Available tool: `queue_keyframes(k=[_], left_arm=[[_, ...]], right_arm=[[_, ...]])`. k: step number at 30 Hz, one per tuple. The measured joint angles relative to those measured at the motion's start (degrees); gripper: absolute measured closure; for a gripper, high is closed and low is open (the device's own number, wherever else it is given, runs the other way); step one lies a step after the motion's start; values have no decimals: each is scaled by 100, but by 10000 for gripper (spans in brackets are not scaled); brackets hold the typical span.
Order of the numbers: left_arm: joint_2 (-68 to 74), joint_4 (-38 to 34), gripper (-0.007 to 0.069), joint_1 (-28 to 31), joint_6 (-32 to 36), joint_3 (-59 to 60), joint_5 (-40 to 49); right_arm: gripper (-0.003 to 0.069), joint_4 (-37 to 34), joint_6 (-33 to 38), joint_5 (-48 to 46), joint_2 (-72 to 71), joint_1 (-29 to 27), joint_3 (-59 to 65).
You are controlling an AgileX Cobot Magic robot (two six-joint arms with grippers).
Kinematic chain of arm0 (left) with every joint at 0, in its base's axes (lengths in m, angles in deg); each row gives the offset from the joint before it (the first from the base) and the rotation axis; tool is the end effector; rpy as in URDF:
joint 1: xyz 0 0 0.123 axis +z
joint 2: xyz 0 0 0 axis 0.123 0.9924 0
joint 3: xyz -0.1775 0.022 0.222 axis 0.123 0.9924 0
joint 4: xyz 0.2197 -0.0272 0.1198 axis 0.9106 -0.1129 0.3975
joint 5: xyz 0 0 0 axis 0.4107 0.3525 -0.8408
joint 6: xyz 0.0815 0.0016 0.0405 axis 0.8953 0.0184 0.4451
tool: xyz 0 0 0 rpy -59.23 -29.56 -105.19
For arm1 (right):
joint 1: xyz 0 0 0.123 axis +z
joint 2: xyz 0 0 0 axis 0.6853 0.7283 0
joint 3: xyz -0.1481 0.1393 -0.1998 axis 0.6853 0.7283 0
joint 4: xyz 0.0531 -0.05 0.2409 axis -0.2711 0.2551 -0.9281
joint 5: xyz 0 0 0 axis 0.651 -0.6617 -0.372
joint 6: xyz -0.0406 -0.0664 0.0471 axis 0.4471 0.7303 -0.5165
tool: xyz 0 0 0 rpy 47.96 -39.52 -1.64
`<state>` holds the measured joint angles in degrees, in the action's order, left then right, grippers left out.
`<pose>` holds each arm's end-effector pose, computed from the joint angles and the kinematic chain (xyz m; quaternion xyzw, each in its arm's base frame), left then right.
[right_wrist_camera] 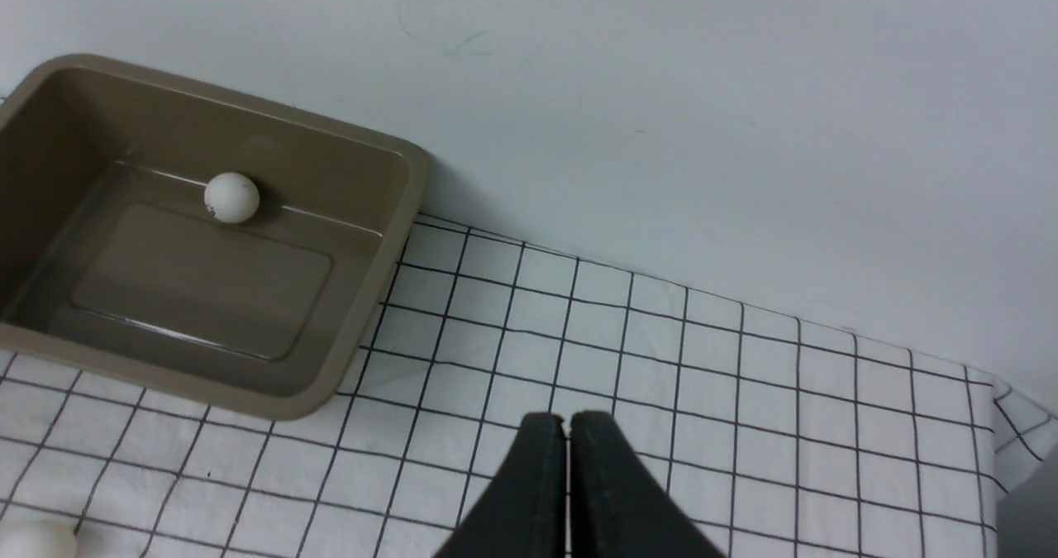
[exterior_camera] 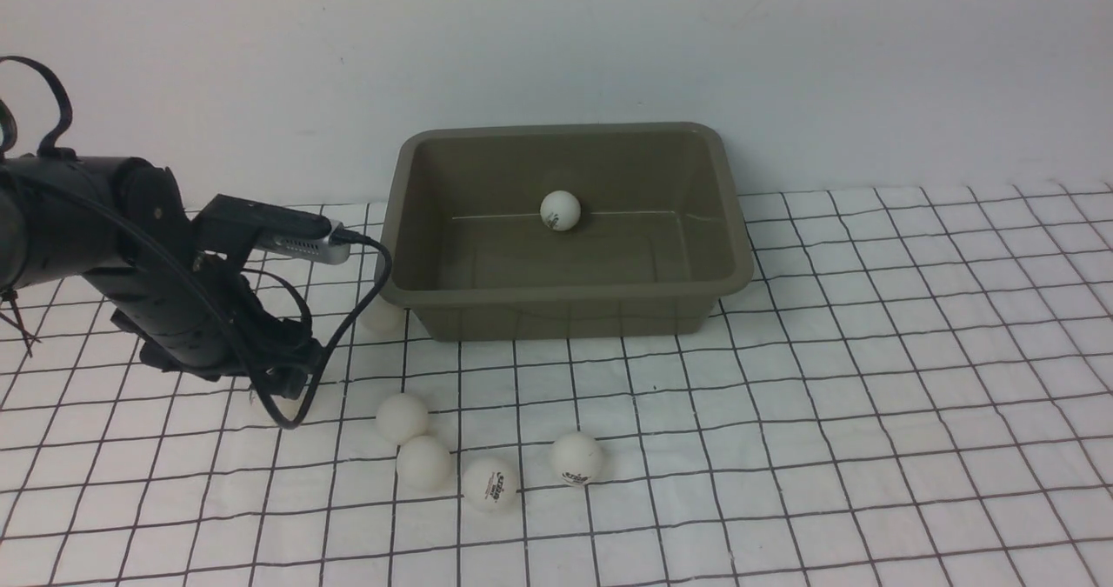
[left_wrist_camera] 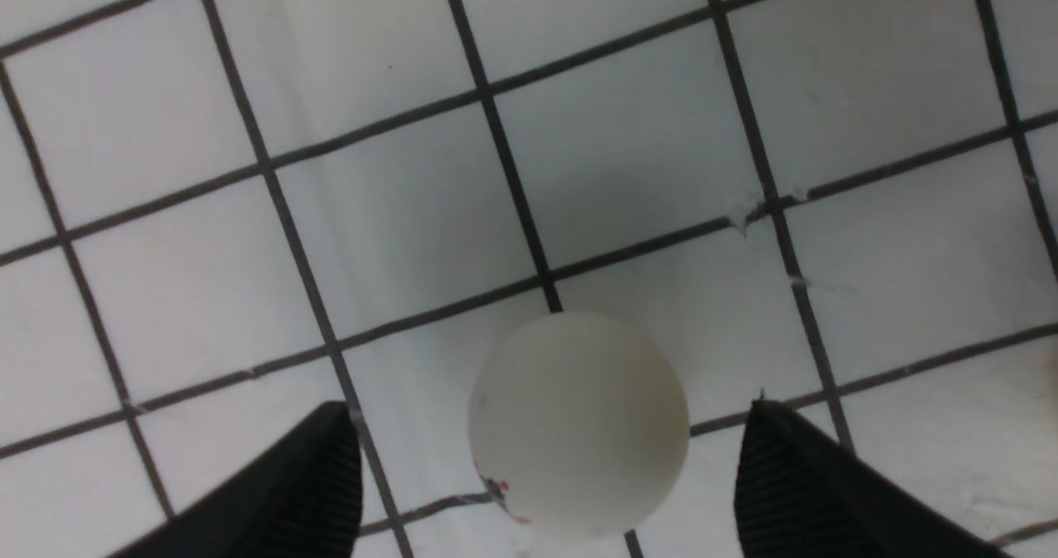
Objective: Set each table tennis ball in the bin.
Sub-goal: Use the left arm to clamp the table tennis ball closest to it
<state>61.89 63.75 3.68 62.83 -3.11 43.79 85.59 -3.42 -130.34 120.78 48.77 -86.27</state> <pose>0.3574 -0.0236 0.1720 0.0926 0.9819 -0.0079 0.1649 0.1976 0.0226 0.4990 -0.1473 0.8929 -0.0067 0.4254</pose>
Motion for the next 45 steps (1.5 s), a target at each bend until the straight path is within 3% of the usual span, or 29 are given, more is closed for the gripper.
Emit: queue_keyframes(k=[9, 18, 29, 45], left_arm=[[222, -12, 128, 0, 0, -43, -51], [241, -196, 294, 0, 24, -43, -200], [247, -202, 300, 0, 54, -43, -214], [256, -142, 300, 0, 54, -259, 154]], right_arm=[[666, 92, 23, 112, -1316, 0, 1315], [666, 69, -103, -27, -1923, 0, 2200], [666, 79, -109, -36, -2712, -4, 2214], [666, 301, -109, -42, -2765, -4, 2214]])
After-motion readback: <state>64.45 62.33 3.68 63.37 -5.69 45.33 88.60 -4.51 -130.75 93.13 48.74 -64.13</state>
